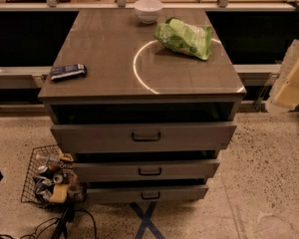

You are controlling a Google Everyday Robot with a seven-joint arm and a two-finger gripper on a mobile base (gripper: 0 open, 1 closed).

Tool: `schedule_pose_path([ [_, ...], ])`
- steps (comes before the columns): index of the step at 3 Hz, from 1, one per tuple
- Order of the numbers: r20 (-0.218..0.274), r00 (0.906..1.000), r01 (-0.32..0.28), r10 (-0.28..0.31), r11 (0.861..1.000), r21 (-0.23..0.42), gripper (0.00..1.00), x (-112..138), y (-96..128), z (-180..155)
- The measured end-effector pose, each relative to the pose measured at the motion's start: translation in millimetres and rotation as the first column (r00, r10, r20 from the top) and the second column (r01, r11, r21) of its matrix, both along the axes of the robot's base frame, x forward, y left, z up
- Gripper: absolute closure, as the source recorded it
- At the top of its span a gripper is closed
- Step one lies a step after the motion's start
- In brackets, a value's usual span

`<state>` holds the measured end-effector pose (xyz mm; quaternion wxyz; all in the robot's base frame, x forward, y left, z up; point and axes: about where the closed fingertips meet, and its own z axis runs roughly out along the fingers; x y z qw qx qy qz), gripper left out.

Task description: Move green rice chip bag near rxbar blueberry

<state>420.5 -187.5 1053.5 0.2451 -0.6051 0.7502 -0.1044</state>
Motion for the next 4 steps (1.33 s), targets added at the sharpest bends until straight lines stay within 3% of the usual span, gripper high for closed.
schedule_pose_path([
  [1,0.0,1.0,0.0,0.0,1.0,0.0,0.0,0,0,0],
  [3,0.072,0.9974,0.008,-0.01,1.0,0.031,0.0,-2,4,-3],
  [4,0.166,0.9861,-0.017,-0.002,0.993,0.116,0.0,47,10,-13],
])
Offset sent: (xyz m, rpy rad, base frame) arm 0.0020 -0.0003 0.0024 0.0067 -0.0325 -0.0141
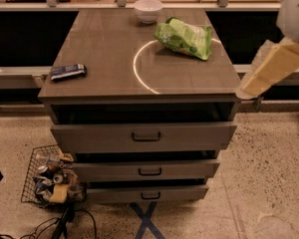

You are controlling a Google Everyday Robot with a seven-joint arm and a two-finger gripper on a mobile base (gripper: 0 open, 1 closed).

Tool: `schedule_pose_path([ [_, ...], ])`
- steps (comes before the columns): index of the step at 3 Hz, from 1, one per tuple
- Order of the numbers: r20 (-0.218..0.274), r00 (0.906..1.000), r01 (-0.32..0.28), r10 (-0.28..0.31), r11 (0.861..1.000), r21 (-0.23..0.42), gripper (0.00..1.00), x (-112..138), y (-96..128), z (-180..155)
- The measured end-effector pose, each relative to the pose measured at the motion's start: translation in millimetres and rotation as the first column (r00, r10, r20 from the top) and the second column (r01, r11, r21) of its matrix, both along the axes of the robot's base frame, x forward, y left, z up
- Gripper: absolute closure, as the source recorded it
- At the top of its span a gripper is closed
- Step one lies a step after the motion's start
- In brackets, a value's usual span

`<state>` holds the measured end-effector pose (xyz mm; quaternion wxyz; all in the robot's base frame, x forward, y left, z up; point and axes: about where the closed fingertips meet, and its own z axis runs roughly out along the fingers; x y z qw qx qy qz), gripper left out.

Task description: Move green rice chip bag near rxbar blueberry

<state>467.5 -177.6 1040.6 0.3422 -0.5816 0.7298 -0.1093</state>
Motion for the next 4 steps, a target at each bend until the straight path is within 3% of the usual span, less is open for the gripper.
schedule_pose_path([
  [1,0.108,0.9941,0.003,-0.013,0.995,0.097,0.0,69,6,-1],
  [2,0.258,0.9583,0.068,-0.124,0.974,0.215,0.0,143,1,17],
  [3,0.309,0.9418,0.06,-0.134,0.97,0.237,0.0,145,3,33],
  [4,0.306,0.943,0.059,-0.131,0.97,0.234,0.0,145,4,33],
])
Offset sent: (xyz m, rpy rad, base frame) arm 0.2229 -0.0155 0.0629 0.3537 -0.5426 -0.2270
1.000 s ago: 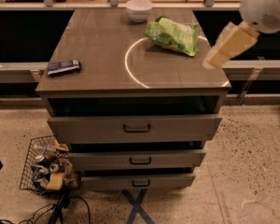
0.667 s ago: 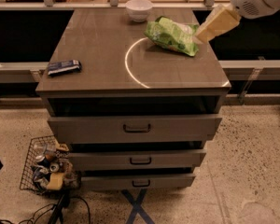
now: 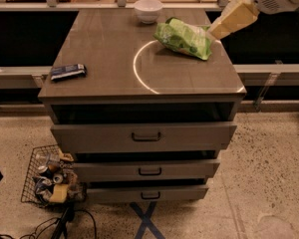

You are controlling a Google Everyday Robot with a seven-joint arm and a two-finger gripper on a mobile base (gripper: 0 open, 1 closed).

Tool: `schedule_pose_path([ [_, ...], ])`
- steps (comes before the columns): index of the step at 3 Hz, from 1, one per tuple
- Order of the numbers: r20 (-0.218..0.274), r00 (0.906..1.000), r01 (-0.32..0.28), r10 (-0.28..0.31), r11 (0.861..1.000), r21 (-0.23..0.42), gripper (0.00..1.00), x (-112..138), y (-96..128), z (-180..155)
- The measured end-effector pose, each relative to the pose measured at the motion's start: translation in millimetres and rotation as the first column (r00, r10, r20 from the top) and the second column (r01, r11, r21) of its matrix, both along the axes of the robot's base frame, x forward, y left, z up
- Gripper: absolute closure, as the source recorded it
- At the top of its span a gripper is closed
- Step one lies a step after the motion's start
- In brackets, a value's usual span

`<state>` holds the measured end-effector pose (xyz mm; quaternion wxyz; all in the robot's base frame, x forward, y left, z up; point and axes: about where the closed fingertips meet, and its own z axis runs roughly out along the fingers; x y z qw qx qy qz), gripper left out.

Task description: Move green rice chip bag near rxbar blueberry

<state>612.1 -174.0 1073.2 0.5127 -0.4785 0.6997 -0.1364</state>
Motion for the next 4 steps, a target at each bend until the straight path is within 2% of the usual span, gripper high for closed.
schedule_pose_path([
  [1,-0.01,0.9999,0.009,-0.009,1.0,0.027,0.0,23,-2,-11],
  [2,-0.049,0.9979,0.043,-0.041,0.998,0.038,0.0,60,-6,-36],
  [3,-0.097,0.9926,0.078,-0.073,0.996,0.045,0.0,97,-5,-64],
  [4,-0.138,0.9844,0.117,-0.109,0.992,0.05,0.0,123,-7,-97],
])
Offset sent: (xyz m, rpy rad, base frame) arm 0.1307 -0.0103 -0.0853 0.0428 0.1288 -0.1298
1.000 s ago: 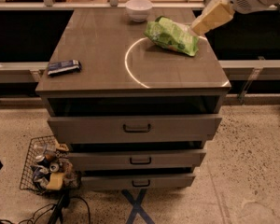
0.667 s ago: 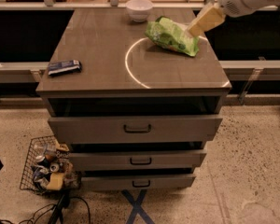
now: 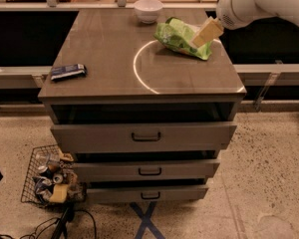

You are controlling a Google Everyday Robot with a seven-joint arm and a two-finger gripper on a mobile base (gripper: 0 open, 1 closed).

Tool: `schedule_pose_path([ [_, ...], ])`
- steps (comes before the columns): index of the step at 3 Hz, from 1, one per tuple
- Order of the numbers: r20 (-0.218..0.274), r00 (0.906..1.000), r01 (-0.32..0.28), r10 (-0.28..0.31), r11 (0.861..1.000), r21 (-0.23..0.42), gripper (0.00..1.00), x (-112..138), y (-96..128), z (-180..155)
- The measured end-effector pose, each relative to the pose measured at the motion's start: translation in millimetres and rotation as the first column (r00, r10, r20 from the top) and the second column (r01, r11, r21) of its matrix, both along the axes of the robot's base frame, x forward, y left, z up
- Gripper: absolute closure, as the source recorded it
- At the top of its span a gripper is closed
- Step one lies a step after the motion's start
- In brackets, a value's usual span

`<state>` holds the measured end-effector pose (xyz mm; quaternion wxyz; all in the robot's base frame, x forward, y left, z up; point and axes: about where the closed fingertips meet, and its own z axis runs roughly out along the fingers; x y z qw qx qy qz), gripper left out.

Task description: Move green rice chip bag near rxbar blueberry

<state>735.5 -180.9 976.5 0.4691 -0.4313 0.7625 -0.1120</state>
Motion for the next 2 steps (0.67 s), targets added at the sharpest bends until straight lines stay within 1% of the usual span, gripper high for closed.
schedule_pose_path([
  [1,-0.033,0.9994,-0.01,0.011,0.999,0.032,0.0,22,8,-27],
  [2,-0.059,0.9957,-0.065,0.072,0.992,0.112,0.0,56,27,-57],
])
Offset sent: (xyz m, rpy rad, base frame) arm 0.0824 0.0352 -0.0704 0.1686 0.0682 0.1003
